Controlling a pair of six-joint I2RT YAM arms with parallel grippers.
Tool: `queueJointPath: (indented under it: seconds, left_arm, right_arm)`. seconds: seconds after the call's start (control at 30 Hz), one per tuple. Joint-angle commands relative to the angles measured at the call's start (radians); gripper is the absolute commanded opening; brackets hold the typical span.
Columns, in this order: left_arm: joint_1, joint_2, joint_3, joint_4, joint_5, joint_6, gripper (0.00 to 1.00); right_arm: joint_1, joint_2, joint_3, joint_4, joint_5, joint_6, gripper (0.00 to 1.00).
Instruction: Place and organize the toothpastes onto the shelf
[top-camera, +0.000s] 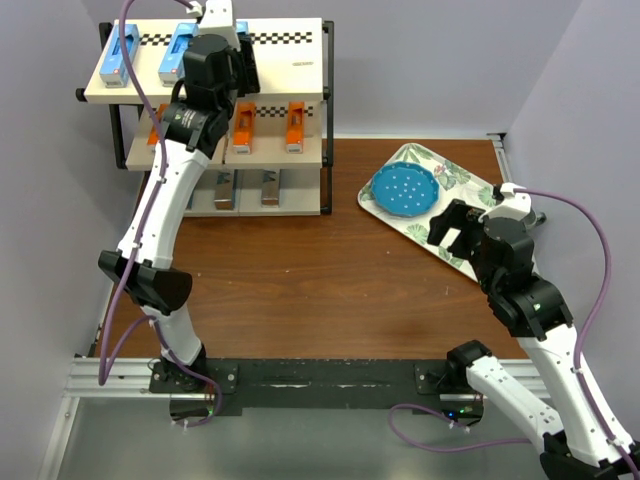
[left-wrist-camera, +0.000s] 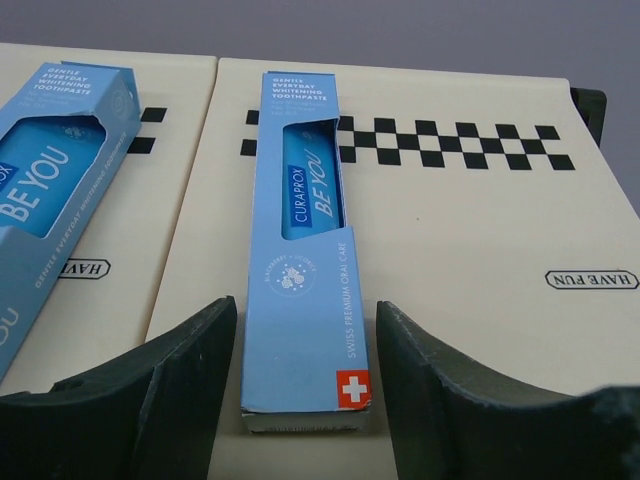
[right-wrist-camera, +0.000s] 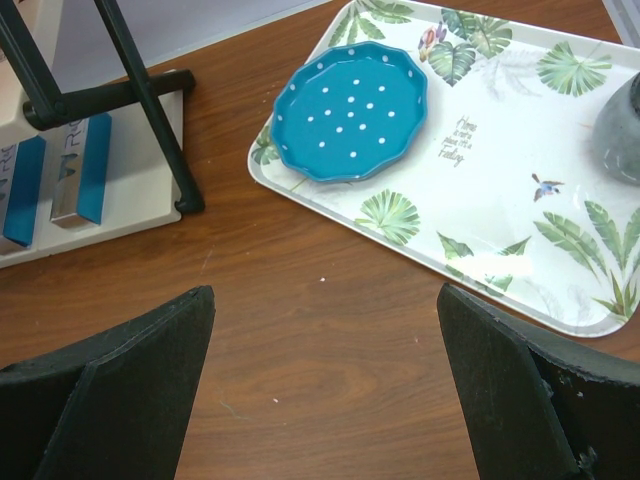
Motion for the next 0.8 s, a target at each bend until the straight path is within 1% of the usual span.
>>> queueJointPath:
  seconds: [0.0,0.07,0.1,0.17,0.2,0.27,0.3,0.47,0.5,0.53,0.57,0.6,0.63,0.67,0.7,0.73,0.77]
  left_arm:
    - [0.008,-0.067,-0.009,0.071,0.012,0.008,0.69]
    - [0.008,-0.093,-0.017,0.085,0.021,0.008,0.76]
    - [0.008,-0.104,-0.028,0.097,0.025,0.010,0.82]
    - [0.008,-0.147,-0.042,0.115,0.035,0.010,0.87]
    - [0.008,-0.165,-0.064,0.137,0.036,0.008,0.92]
    - [0.008,-0.231,-0.095,0.160,0.038,0.005,0.96]
    - [0.008,-0.255,-0.135,0.184,0.036,0.004,0.99]
    - [0.008,-0.453,-0.279,0.244,0.055,0.007,1.00]
    - [0.008,-0.485,-0.342,0.265,0.053,0.012,1.00]
    - [0.008,-0.554,-0.376,0.273,0.050,0.013,1.00]
    - [0.008,-0.591,-0.411,0.284,0.041,0.018,1.00]
    - [0.008,-0.628,-0.484,0.299,0.033,0.027,1.00]
    - [0.008,-0.707,-0.524,0.309,0.029,0.036,1.00]
    - [0.008,-0.751,-0.569,0.319,0.018,0.045,1.00]
    - [0.008,-0.797,-0.662,0.345,0.009,0.059,1.00]
    - [0.008,-0.887,-0.710,0.358,0.004,0.062,1.00]
    - [0.008,-0.933,-0.756,0.367,-0.011,0.067,1.00]
  right_arm:
    - [0.002,-0.002,0.006,0.030,0.005,-0.014,0.98]
    - [0.000,-0.003,0.009,0.027,0.005,-0.014,0.98]
    - [0.000,-0.005,0.011,0.021,0.005,-0.016,0.98]
    - [0.000,-0.013,0.019,0.015,0.008,-0.022,0.98]
    - [0.000,-0.017,0.020,0.010,0.014,-0.025,0.98]
    - [0.000,-0.025,0.026,0.004,0.021,-0.034,0.98]
    - [0.002,-0.031,0.028,-0.001,0.032,-0.039,0.98]
    - [0.000,-0.060,0.037,-0.005,0.066,-0.068,0.98]
    - [0.000,-0.063,0.038,-0.005,0.071,-0.077,0.98]
    - [0.000,-0.077,0.038,-0.004,0.078,-0.083,0.98]
    - [0.000,-0.085,0.038,-0.002,0.083,-0.091,0.98]
    - [0.000,-0.092,0.037,-0.002,0.087,-0.095,0.98]
    - [0.000,-0.100,0.038,-0.002,0.092,-0.108,0.98]
    - [0.002,-0.115,0.038,-0.004,0.101,-0.114,0.98]
    - [0.002,-0.123,0.040,-0.008,0.109,-0.121,0.98]
    - [0.002,-0.129,0.042,-0.011,0.115,-0.122,0.98]
    - [0.003,-0.141,0.042,-0.014,0.130,-0.123,0.98]
